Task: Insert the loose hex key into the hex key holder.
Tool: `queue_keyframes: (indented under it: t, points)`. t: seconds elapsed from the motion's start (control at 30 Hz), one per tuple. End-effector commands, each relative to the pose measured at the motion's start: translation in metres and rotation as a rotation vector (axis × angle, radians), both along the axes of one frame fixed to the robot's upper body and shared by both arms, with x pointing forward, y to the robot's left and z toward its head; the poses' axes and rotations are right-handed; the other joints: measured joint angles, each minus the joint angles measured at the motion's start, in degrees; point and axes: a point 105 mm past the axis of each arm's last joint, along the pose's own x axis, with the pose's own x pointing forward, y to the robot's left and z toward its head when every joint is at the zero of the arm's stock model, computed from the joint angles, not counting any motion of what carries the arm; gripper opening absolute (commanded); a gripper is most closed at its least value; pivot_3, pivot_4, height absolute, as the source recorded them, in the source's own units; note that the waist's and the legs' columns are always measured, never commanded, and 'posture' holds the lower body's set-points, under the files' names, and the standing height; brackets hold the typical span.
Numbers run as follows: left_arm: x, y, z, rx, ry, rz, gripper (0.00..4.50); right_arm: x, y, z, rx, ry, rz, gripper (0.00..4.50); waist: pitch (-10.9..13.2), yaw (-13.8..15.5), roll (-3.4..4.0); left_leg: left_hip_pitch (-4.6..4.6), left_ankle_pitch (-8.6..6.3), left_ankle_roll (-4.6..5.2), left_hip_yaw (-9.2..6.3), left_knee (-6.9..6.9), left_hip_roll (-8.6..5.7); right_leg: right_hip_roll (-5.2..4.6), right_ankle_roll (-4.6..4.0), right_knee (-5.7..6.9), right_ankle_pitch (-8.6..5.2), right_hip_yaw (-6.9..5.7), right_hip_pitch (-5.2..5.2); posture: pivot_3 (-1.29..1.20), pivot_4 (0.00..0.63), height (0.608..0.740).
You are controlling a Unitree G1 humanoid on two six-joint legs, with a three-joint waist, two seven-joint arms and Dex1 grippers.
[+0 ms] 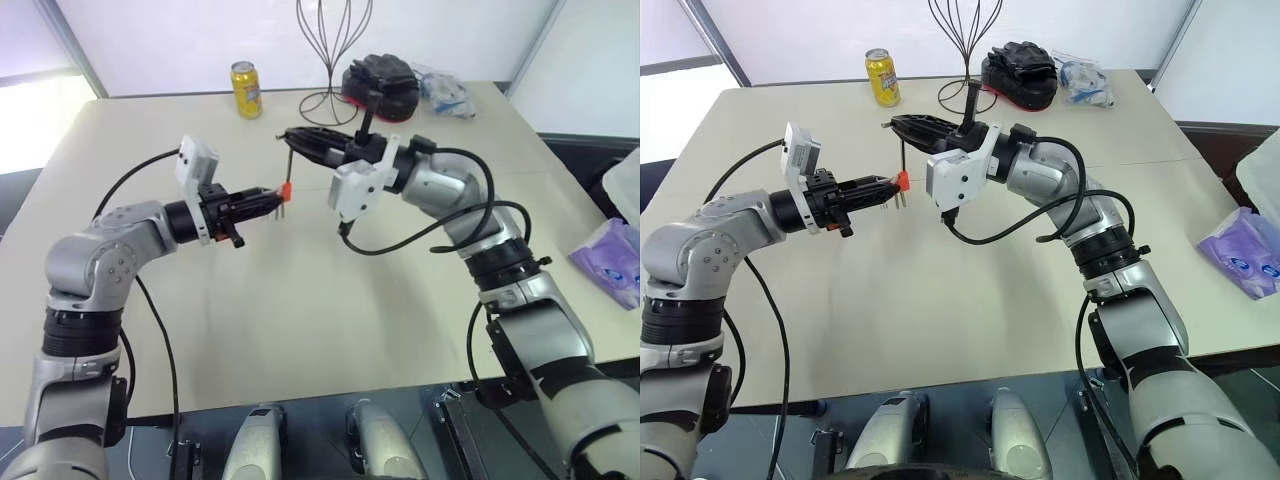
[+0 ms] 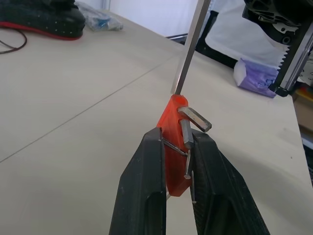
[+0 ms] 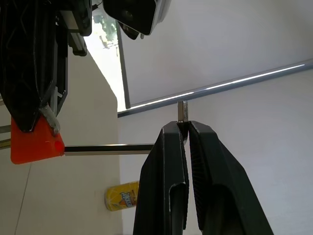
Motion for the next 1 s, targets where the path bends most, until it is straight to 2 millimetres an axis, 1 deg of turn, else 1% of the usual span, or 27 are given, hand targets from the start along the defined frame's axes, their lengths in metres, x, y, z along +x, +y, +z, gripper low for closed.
queue_keyframes:
  t: [0.03,0.6,1.0]
  points:
    - [-0.0002,0.0020,0.0187,-0.011,-0.076,0.006,0.29,-0.0082,0.0009,0.0170,0.034,-0.049,0.028,0.02,0.00,0.00,0.00,0.00,0.00,0.00,0.00,0.00,0.00,0.00,0.00,0.00,0.00,0.00,0.00,0.00,0.150,0.740]
    - [-0.0015,-0.0010,0.0196,-0.015,-0.082,-0.004,0.29,-0.0120,0.0063,0.0143,0.038,-0.036,0.047,0.02,0.00,0.04,0.00,0.00,0.00,0.00,0.00,0.00,0.00,0.00,0.00,0.00,0.00,0.00,0.00,0.00,0.150,0.740]
    - [-0.0022,-0.0002,0.0222,-0.019,-0.089,-0.007,0.29,-0.0096,0.0033,0.0093,0.019,-0.029,0.031,0.02,0.00,0.02,0.00,0.00,0.00,0.00,0.00,0.00,0.00,0.00,0.00,0.00,0.00,0.00,0.00,0.00,0.150,0.740]
